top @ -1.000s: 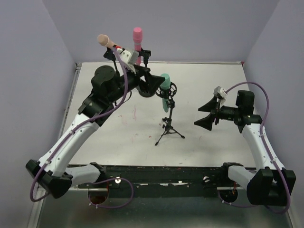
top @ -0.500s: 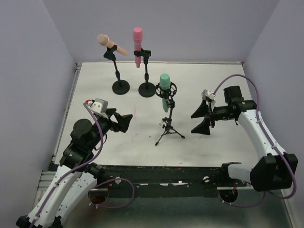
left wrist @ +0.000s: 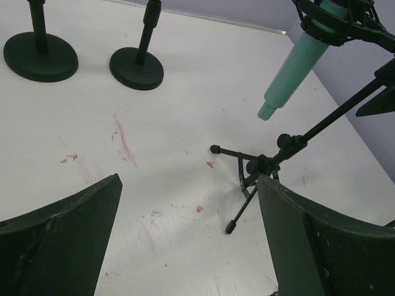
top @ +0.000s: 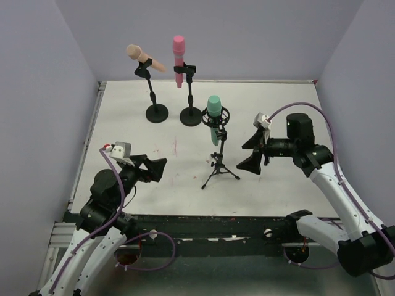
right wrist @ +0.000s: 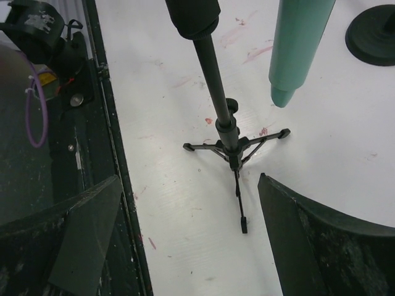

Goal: Attach the microphones to the stand

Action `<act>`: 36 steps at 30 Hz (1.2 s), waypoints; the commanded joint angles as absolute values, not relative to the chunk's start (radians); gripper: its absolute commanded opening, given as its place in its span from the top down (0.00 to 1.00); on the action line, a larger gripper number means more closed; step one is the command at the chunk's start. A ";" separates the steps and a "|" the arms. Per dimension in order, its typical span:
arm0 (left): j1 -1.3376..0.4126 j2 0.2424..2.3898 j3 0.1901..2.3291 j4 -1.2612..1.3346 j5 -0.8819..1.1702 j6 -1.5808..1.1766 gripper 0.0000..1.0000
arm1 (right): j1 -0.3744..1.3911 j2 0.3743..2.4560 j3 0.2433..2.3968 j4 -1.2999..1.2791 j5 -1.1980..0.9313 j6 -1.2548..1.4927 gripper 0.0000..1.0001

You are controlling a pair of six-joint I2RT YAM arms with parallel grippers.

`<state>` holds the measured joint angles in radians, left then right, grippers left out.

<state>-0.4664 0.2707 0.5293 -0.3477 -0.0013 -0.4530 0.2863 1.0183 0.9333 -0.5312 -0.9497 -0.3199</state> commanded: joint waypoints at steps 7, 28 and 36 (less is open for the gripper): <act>-0.463 0.215 0.486 -0.379 -0.034 -0.580 0.02 | 0.443 1.094 1.034 -0.443 -0.865 -0.215 0.00; -0.463 0.167 0.477 -0.394 -0.072 -0.594 0.02 | 0.572 1.181 1.000 -0.161 -0.361 -0.037 0.77; -0.463 0.155 0.474 -0.397 -0.068 -0.578 0.02 | 0.486 1.175 1.002 -0.140 -0.374 -0.198 0.91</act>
<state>-0.4664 0.1711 0.4892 -0.3985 -0.0517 -0.5919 0.5323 1.1831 1.0084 -0.1684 -0.4114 -0.0738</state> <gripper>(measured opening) 0.985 0.193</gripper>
